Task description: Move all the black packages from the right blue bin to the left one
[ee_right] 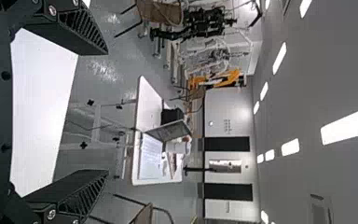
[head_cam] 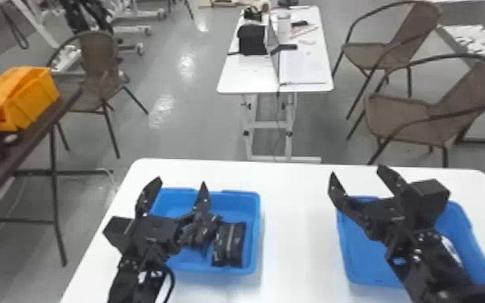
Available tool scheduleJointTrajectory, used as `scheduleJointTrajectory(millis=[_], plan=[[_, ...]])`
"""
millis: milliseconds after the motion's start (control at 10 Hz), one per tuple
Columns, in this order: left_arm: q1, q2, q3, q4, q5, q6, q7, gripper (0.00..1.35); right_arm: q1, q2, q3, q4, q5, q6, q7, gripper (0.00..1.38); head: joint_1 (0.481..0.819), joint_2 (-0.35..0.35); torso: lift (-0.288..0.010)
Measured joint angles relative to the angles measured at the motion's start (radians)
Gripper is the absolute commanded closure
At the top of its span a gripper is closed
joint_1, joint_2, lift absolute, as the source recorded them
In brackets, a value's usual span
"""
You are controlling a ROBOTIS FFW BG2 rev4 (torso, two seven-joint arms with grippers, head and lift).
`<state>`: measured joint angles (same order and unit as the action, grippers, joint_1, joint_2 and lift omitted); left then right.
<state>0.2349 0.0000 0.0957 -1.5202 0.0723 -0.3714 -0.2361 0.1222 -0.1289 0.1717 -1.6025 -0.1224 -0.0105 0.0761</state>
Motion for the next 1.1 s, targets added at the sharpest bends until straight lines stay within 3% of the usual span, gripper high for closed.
scheduleJointTrajectory(millis=[700,1100], plan=[[0.005,0.000,-0.007,-0.002,0.018,-0.004,0.000,0.12,0.133,0.000,-0.196,-0.033,0.071,0.159,-0.106,0.12,0.695,-0.056,0.000],[0.008,0.000,-0.007,-0.002,0.018,-0.010,0.000,0.12,0.151,0.016,-0.324,0.018,0.079,0.225,-0.111,0.12,0.695,-0.144,0.000]])
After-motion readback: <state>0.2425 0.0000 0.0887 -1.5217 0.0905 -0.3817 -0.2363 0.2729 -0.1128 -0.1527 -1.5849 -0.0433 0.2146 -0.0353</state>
